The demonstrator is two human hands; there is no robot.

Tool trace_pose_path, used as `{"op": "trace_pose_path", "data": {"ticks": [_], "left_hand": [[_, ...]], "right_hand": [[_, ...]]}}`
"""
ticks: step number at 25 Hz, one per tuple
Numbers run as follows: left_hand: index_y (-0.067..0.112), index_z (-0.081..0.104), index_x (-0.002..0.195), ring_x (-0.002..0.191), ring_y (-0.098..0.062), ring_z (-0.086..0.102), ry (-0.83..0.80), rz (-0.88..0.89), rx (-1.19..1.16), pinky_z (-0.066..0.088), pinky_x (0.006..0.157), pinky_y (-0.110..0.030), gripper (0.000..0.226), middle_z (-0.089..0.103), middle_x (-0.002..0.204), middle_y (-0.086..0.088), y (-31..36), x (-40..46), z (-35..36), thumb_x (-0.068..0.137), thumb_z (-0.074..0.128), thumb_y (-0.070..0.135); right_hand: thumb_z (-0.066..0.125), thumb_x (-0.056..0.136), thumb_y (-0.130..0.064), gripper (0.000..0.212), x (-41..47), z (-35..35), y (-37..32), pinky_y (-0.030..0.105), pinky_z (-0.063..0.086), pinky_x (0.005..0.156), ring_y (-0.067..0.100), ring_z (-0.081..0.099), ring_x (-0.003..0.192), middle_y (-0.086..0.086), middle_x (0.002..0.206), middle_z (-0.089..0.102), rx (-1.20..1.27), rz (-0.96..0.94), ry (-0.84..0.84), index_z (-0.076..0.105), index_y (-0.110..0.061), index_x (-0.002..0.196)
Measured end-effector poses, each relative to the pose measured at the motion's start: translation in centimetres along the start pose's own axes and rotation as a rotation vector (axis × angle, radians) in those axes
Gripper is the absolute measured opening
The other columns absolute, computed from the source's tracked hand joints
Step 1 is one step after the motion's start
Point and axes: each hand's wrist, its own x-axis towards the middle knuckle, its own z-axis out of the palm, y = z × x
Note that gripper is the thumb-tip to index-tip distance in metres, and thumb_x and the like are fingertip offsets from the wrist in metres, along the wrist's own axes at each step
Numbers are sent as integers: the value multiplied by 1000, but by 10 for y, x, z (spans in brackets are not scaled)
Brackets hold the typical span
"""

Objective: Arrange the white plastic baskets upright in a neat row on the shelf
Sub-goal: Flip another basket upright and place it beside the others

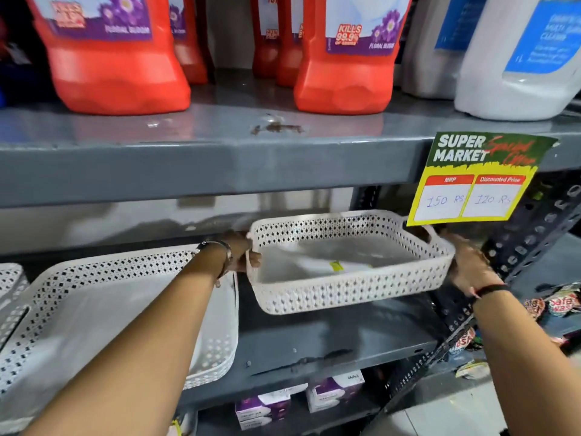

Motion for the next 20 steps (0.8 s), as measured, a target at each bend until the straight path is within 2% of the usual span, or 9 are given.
{"op": "trace_pose_path", "data": {"ticks": [2, 4, 5, 7, 8, 12, 15, 17, 20], "left_hand": [[-2, 44, 87, 22, -12, 55, -41, -53, 156, 47, 27, -19, 19, 61, 37, -10, -12, -8, 2, 100, 31, 2], [-4, 44, 67, 34, -14, 60, -58, -111, 243, 51, 39, -23, 32, 55, 47, -8, -17, -9, 2, 98, 36, -2], [-3, 44, 62, 39, -13, 62, -45, -132, 294, 52, 43, -21, 35, 67, 55, -17, -18, -9, 4, 97, 41, -1], [1, 50, 55, 30, -4, 59, -1, -96, 519, 50, 44, -20, 38, 75, 61, -13, -24, -6, 9, 92, 54, 7], [3, 52, 52, 21, -1, 52, 23, -54, 630, 48, 42, -20, 39, 67, 37, -5, -26, -5, 10, 90, 59, 11], [-1, 56, 64, 10, 2, 39, 61, -18, 805, 46, 48, -19, 27, 69, 43, -1, -32, -12, 12, 88, 62, 12], [4, 48, 48, 19, -6, 49, 117, 15, 915, 50, 51, -24, 42, 44, 14, 3, -30, -16, 13, 84, 67, 16], [-1, 59, 60, 47, -19, 67, 149, 90, 930, 54, 59, -28, 34, 63, 34, -3, -28, -19, 9, 82, 70, 23], [-2, 65, 101, 102, -34, 66, 327, 262, 1000, 52, 84, -35, 39, 71, 106, -19, -29, -25, -13, 87, 58, 34]], "right_hand": [[61, 83, -8, 18, 4, 3, 18, 31, 52, 85, 24, 65, 90, 23, 126, 61, -171, 101, 13, 76, -13, 92], [61, 81, 2, 26, -5, 6, 23, 37, 48, 93, 29, 61, 100, 27, 126, 59, -211, 146, 47, 67, 6, 107], [57, 84, 3, 30, -12, 9, 23, 42, 46, 97, 34, 60, 107, 29, 126, 57, -265, 190, 44, 61, 11, 112], [49, 86, 2, 31, -19, 14, 26, 46, 47, 97, 40, 57, 112, 28, 124, 59, -377, 213, 41, 59, 12, 114], [48, 85, 4, 29, -22, 17, 26, 45, 48, 95, 39, 59, 110, 26, 119, 63, -427, 182, 59, 63, 12, 108], [50, 86, -1, 25, -34, 22, 28, 42, 48, 98, 36, 60, 108, 20, 117, 66, -553, 108, 86, 69, 3, 102], [47, 87, 0, 29, -37, 32, 21, 43, 45, 102, 38, 54, 114, 24, 123, 60, -676, 82, 112, 63, 4, 110], [47, 90, -8, 34, -42, 60, 6, 40, 37, 106, 37, 45, 122, 27, 129, 52, -705, -54, 153, 52, 6, 121], [41, 95, -25, 49, -82, 139, -25, 31, 27, 111, 30, 35, 134, 20, 144, 42, -656, -373, -63, 39, 2, 135]]}}
